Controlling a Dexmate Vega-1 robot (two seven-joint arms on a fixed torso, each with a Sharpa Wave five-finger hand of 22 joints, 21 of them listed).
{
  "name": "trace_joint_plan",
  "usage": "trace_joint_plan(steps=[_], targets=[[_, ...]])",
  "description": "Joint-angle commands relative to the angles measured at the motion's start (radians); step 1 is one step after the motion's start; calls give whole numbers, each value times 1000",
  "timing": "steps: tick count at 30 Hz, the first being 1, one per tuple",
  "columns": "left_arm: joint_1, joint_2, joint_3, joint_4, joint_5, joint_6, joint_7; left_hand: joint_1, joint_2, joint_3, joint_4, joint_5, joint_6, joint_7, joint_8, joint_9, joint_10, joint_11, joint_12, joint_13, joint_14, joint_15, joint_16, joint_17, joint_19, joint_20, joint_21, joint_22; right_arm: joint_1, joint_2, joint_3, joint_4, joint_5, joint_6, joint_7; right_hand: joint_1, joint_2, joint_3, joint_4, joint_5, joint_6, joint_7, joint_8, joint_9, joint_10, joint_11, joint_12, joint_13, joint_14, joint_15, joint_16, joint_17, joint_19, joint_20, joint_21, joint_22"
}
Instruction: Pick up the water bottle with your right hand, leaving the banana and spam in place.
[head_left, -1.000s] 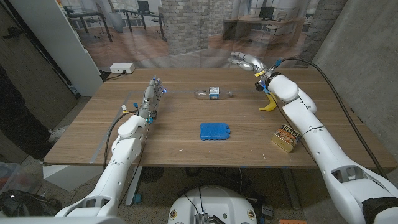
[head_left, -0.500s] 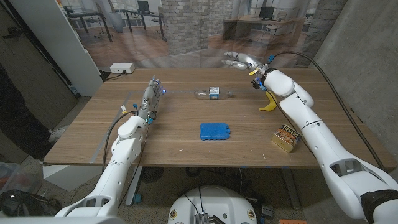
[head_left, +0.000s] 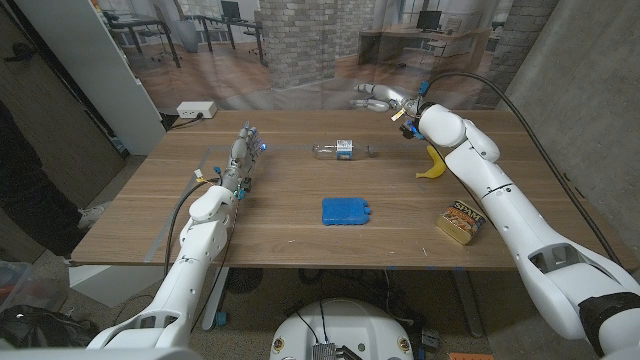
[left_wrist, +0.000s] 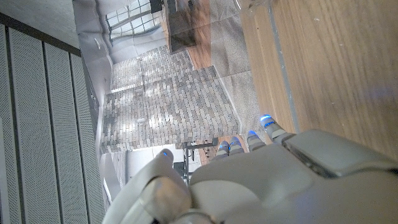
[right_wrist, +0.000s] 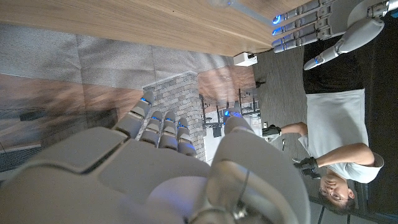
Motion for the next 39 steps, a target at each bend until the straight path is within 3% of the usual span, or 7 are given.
trace_joint_plan(steps=[1, 23, 39], targets=[[-9, -6, -5, 18, 3, -6, -6, 6, 38, 1, -7, 1, -106, 1, 4, 3, -88, -1, 3, 3, -127, 2, 5, 4, -82, 1, -5, 3, 46, -10, -54, -8, -115, -33, 47, 17, 0, 3, -7, -1, -5, -3, -4, 1, 0, -8, -2, 3, -4, -2, -1, 4, -4, 2, 3, 2], [-2, -9, -17, 19, 2, -7, -3, 6, 39, 1, -7, 0, -106, 1, 4, 3, -88, 0, 3, 3, -128, 3, 5, 4, -81, 1, -9, 4, 107, -1, -138, -9, -337, -63, 117, 46, 13, 19, -28, -1, -16, -15, -5, 3, -2, -26, -3, 4, -5, -14, 1, 4, 3, -2, 6, 2], [1, -11, -22, 21, 1, -7, -4, 7, 39, 0, -7, 0, -107, 1, 4, 3, -89, -1, 3, 3, -128, 1, 5, 4, -80, 2, -12, 4, 182, 21, -195, 49, -411, -54, 256, 81, 9, 34, -53, -1, -40, -21, -10, 3, -19, -36, -7, 3, -14, -23, -1, 3, 5, 2, 6, 1]])
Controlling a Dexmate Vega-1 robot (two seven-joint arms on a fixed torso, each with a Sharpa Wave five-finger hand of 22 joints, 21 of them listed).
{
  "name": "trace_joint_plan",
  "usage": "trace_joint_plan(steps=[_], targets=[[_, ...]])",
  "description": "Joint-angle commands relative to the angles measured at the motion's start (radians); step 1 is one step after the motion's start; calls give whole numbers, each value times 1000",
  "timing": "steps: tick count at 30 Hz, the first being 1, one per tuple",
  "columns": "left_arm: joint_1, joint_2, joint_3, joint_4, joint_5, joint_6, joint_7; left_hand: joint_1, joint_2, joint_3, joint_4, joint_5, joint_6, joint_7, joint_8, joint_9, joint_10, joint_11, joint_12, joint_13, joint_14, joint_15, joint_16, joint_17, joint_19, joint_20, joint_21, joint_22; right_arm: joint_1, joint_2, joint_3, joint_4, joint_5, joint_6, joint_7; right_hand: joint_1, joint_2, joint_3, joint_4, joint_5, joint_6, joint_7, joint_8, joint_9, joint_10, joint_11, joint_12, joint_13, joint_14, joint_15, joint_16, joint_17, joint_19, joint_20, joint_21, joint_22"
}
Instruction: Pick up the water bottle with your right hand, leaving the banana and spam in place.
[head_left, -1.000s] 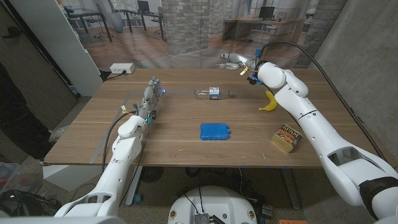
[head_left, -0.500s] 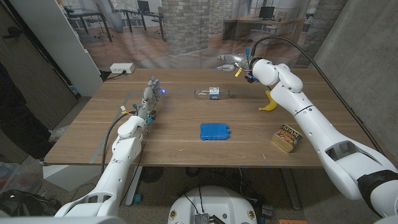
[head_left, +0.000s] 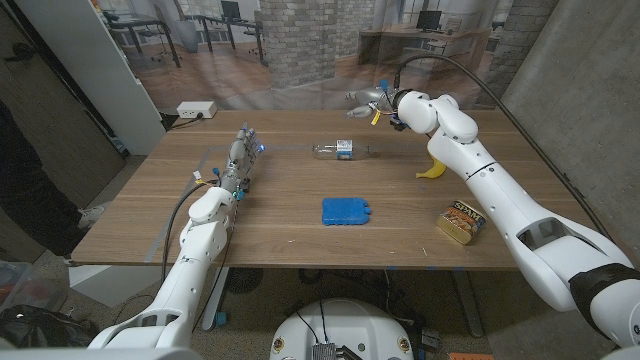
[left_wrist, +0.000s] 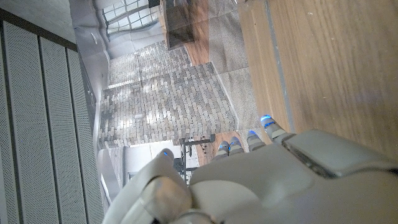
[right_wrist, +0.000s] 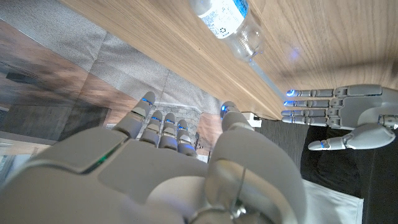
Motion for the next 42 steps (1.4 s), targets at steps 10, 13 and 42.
trace_joint_plan(steps=[10, 13, 42], targets=[[8, -3, -6, -2, -2, -1, 2, 3, 35, 0, -7, 0, -107, 1, 4, 3, -89, 3, 3, 3, -127, 3, 5, 4, -79, 2, -2, 4, 88, 31, -65, 84, -79, 24, 137, 25, -3, 5, -15, -1, -15, 7, -4, 4, -5, -9, 0, 4, 0, -1, 0, 3, 11, 2, 8, 4], [9, -2, -7, -4, -3, 0, 2, 3, 35, 0, -7, 0, -107, 1, 4, 3, -88, 3, 3, 3, -127, 3, 5, 4, -79, 2, -3, 4, 95, 33, -73, 90, -88, 27, 148, 28, -4, 6, -17, -1, -19, 7, -5, 4, -6, -10, 0, 4, -1, -2, 0, 3, 12, 1, 8, 4], [20, 0, -12, -9, -6, 7, 9, 4, 35, -1, -7, -1, -107, 2, 4, 3, -89, -1, 3, 3, -127, 2, 5, 4, -78, 3, -7, 4, 213, 87, -154, 254, -139, 96, 191, 62, -22, 10, -33, 4, -36, 10, -1, 5, -9, -13, 4, 5, 14, -7, 6, 3, 31, 2, 13, 4]])
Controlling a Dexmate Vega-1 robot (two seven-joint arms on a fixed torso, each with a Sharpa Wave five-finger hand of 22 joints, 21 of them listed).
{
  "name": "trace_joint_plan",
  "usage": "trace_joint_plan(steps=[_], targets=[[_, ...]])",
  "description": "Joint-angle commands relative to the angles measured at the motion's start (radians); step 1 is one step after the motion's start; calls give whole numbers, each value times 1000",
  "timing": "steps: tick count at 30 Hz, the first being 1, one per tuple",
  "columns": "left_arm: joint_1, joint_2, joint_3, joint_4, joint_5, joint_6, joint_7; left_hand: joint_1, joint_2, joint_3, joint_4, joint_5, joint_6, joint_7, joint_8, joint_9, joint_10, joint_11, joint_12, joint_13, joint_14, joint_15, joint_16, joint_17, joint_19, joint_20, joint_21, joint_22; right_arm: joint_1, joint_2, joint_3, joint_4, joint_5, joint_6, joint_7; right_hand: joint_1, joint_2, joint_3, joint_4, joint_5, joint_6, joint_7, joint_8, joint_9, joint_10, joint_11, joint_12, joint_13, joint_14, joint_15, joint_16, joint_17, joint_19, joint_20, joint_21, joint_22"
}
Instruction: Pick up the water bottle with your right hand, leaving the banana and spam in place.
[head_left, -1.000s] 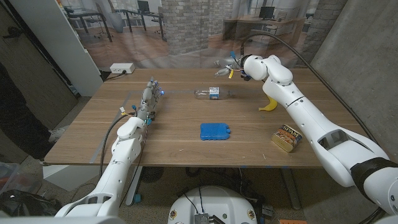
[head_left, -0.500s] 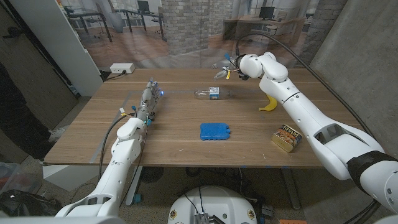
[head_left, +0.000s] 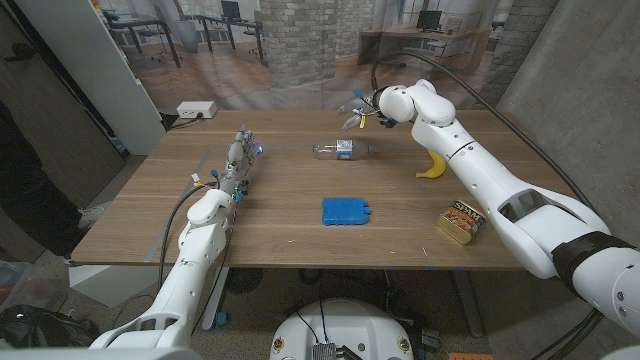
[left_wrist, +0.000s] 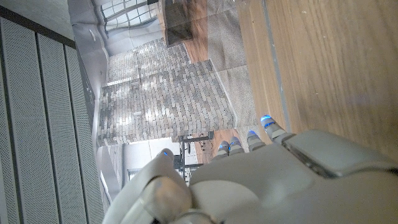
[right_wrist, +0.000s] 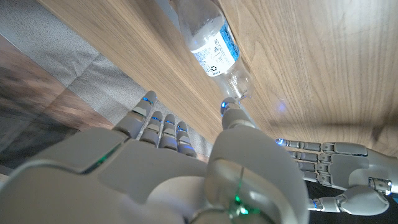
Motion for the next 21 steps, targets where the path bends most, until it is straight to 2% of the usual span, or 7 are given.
trace_joint_plan(steps=[1, 7, 11, 15, 21], targets=[[4, 0, -4, 4, -3, 6, 4, 3, 35, -1, -7, -1, -107, 2, 4, 3, -88, 0, 3, 3, -127, 3, 5, 4, -78, 3, -3, 4, 67, 27, -44, 96, -20, 42, 11, 17, -5, 4, -10, 4, -9, 5, 6, 5, 3, -4, 5, 5, 12, -3, 7, 3, 16, -3, 6, 1], [-5, -5, -5, 23, -3, 1, 2, 4, 35, -1, -7, -1, -109, 1, 4, 3, -87, 0, 3, 3, -127, 2, 5, 4, -78, 2, -5, 4, 101, 39, -69, 136, -40, 63, 2, 36, -23, 3, -16, 10, 6, 7, 15, 6, 22, -3, 13, 6, 30, -6, 11, 3, 33, -1, 9, 1], [-10, -7, -5, 33, -1, -2, 2, 4, 35, -1, -7, -1, -108, 1, 4, 3, -88, 0, 3, 3, -126, 3, 5, 4, -78, 3, -5, 4, 115, 45, -79, 156, -49, 71, -4, 55, -51, -3, -19, 19, 22, 8, 22, 8, 40, -1, 19, 9, 58, -13, 17, 4, 49, 0, 10, 1], [-14, -9, -6, 40, 0, -3, 0, 4, 34, -2, -7, -1, -110, 0, 4, 3, -87, 0, 3, 3, -127, 4, 5, 4, -78, 3, -6, 4, 129, 52, -86, 180, -51, 79, -9, 74, -78, -11, -16, 31, 46, 10, 31, 12, 64, -1, 28, 14, 84, -22, 21, 5, 71, -2, 13, 2], [-17, -12, -7, 46, 3, -2, 1, 4, 34, -2, -8, -1, -110, 1, 4, 3, -89, 1, 3, 3, -127, 3, 5, 4, -78, 4, -7, 4, 148, 62, -103, 212, -65, 85, -14, 95, -95, -16, -11, 44, 84, 6, 45, 18, 91, 2, 40, 21, 106, -29, 21, 6, 86, -4, 13, 3]])
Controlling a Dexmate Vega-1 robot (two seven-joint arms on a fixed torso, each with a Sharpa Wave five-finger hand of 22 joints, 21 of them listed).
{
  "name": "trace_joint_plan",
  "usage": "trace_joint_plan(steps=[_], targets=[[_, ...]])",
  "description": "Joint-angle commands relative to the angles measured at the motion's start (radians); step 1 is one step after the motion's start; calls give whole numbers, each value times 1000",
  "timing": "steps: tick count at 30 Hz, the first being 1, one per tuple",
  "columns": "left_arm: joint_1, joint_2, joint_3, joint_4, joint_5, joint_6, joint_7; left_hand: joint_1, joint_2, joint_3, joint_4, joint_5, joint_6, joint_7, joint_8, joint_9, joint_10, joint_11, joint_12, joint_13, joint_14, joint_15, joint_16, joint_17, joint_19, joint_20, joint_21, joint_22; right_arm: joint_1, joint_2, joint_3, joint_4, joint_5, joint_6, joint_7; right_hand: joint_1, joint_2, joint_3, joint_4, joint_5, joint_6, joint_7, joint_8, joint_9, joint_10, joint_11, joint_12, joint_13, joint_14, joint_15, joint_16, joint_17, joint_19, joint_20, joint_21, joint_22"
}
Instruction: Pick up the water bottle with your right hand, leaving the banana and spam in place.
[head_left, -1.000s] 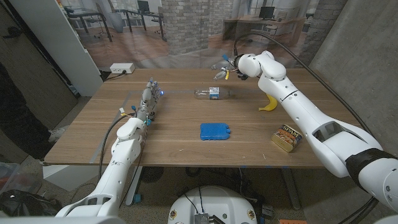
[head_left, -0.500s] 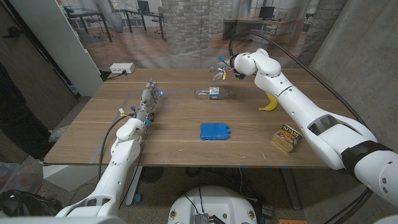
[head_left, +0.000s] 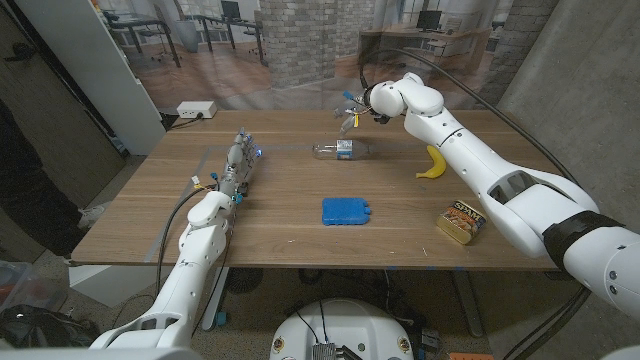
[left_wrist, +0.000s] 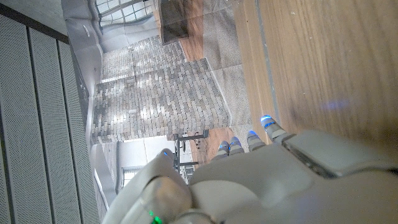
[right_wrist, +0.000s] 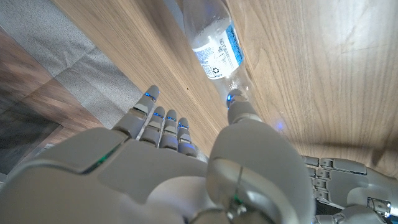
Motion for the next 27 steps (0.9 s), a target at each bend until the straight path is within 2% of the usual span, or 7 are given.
trace_joint_plan(steps=[1, 8, 12, 15, 27], targets=[[-10, -6, -3, 20, 6, -5, -1, 5, 34, 2, -3, -1, -110, 1, 3, 3, -89, -1, 3, 3, -128, 3, 5, 4, -78, 4, -4, 4, 49, 24, -38, 77, -27, 19, -10, 10, -18, -6, 3, 11, 24, 1, 13, 6, 22, 1, 12, 7, 20, -7, 9, 5, 18, -3, 6, 3], [-13, -9, -6, 27, 8, -7, -1, 6, 32, 2, -4, -1, -111, 2, 3, 3, -89, 3, 3, 3, -128, 3, 4, 4, -78, 5, -5, 4, 73, 43, -65, 125, -48, 21, -15, 17, -41, -17, 4, 18, 22, -9, 10, 9, 21, -10, 11, 10, 26, -16, 7, 6, 22, -15, 4, 3], [-14, -10, -7, 29, 10, -7, 0, 6, 32, 2, -5, -2, -112, 1, 3, 3, -90, 3, 2, 3, -128, 3, 4, 4, -77, 5, -6, 4, 83, 52, -77, 148, -56, 21, -16, 19, -72, -37, 10, 26, 19, -21, 8, 11, 17, -20, 8, 13, 24, -30, 4, 7, 16, -28, -1, 4], [-14, -11, -9, 30, 11, -7, 1, 7, 31, 1, -6, -2, -112, 1, 3, 3, -90, 1, 2, 3, -128, 3, 4, 4, -78, 5, -7, 4, 88, 57, -84, 164, -59, 22, -17, 20, -83, -46, 13, 29, 19, -25, 7, 12, 18, -24, 8, 14, 24, -32, 3, 8, 15, -31, -2, 4], [-19, -11, -10, 37, 14, -5, -3, 9, 28, 0, -8, -2, -113, 1, 3, 3, -92, -2, 2, 3, -130, 3, 4, 4, -77, 5, -9, 4, 97, 67, -104, 201, -63, 26, -15, 30, -95, -66, 24, 44, 20, -27, 6, 15, 19, -25, 6, 18, 25, -34, 2, 10, 18, -34, -3, 5]])
